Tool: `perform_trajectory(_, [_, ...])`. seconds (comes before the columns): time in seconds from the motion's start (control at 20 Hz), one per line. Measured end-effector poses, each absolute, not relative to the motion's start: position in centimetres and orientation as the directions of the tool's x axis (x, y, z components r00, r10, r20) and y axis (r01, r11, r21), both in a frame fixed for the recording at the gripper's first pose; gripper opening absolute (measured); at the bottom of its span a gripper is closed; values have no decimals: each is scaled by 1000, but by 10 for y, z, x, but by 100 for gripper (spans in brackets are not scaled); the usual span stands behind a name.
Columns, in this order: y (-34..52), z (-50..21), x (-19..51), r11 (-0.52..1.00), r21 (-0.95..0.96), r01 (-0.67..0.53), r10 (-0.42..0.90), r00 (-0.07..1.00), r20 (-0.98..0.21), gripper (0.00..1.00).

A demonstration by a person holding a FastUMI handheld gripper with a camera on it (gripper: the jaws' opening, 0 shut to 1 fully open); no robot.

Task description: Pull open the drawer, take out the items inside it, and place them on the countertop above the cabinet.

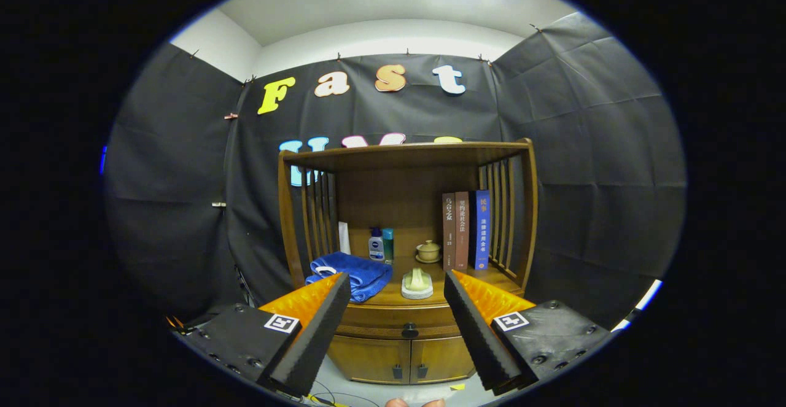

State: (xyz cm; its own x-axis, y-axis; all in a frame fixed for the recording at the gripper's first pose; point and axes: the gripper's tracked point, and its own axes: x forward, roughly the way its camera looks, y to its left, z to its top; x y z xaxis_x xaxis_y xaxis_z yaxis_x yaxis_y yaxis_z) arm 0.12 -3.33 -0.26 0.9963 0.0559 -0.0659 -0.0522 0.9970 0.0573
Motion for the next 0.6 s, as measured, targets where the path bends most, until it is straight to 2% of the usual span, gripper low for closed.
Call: perform_trajectory(0.6, [-50,6,-21,996,75,-42,45,998,-39,99])
